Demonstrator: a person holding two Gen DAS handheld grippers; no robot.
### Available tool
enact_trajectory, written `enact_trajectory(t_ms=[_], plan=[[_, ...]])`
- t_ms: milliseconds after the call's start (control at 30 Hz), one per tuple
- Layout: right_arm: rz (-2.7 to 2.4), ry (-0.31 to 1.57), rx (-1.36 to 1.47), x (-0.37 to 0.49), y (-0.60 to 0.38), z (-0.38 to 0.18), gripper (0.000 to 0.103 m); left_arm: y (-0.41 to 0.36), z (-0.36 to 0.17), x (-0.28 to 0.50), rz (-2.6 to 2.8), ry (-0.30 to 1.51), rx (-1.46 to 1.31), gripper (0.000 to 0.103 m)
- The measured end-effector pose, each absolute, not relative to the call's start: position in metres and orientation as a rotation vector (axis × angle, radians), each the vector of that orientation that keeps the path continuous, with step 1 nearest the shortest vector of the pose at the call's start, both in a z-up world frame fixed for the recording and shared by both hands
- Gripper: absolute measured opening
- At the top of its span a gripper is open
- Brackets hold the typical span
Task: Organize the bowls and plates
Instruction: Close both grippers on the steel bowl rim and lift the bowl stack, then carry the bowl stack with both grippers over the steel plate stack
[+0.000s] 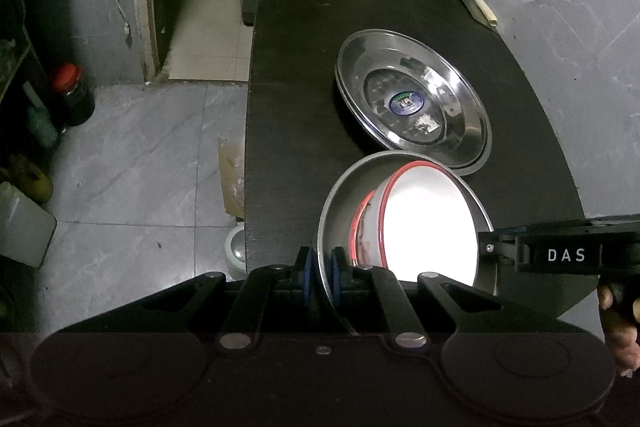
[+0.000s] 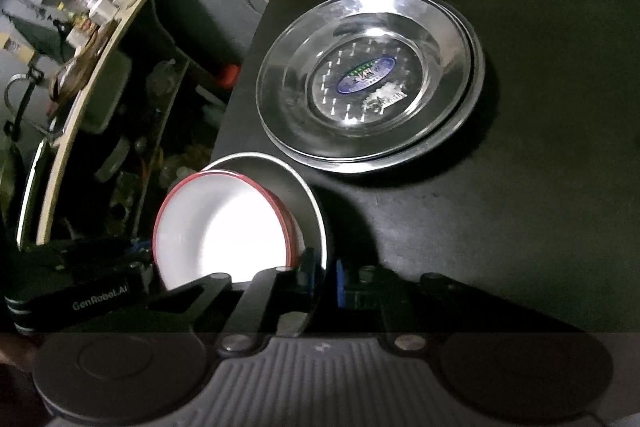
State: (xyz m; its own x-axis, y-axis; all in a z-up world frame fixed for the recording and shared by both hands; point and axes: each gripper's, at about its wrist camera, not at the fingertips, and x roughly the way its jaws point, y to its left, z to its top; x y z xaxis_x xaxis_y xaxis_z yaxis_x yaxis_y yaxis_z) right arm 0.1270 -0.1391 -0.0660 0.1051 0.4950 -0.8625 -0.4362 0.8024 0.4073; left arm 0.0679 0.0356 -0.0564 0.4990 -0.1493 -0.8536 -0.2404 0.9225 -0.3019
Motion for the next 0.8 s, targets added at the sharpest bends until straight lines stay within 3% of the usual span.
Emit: enact_trajectory(t_ms=[800], plan=[[0.623, 1.330, 0.164, 0.133, -0.171, -0.058, 0.011, 0.022, -0.044, 0.085, -0.001, 1.054, -0.430, 0.009]])
